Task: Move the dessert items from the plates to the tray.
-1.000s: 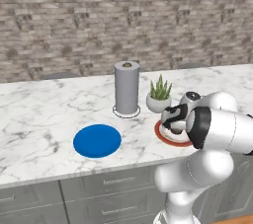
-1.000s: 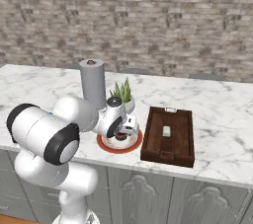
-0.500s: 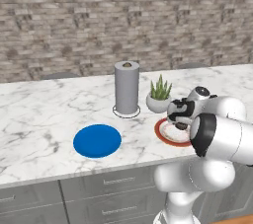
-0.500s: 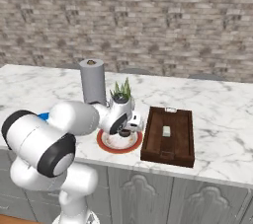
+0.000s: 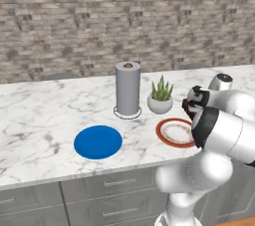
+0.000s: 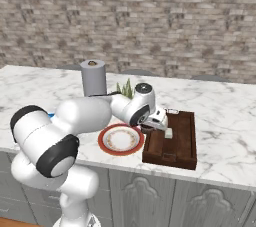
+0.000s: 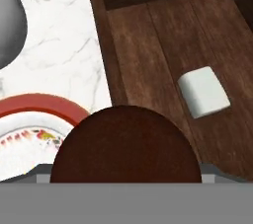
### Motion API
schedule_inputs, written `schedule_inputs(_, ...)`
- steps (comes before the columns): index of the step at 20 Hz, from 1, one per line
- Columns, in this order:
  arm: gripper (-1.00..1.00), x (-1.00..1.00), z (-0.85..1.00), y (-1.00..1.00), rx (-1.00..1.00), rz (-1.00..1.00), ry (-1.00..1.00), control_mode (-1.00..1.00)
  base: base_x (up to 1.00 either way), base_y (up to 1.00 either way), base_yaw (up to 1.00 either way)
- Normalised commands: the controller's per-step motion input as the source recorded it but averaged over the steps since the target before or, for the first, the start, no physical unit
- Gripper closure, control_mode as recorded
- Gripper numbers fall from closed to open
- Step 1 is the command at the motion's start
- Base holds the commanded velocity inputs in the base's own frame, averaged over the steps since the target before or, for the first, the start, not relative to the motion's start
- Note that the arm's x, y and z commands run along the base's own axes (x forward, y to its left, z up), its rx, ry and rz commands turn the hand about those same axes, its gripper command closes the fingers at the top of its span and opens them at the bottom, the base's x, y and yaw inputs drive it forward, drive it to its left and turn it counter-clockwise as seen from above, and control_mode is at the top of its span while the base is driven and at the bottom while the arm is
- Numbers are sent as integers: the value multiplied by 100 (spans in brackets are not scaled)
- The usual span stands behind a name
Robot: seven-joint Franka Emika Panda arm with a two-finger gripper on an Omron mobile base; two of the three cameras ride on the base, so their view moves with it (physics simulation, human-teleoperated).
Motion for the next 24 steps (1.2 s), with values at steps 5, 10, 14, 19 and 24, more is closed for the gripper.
schedule_inputs(5,100,-17,-22,-100,2,-13,-1,-100,0,0,0)
schedule_inputs(10,100,-18,-19,-72,0,-7,0,-100,0,0,0)
schedule_inputs(14,100,1,-1,-2,0,1,-1,-100,0,0,0)
schedule_inputs(19,100,11,-2,-32,0,2,0,-100,0,0,0)
schedule_inputs(24,100,0,-18,-24,-1,2,0,-100,0,0,0)
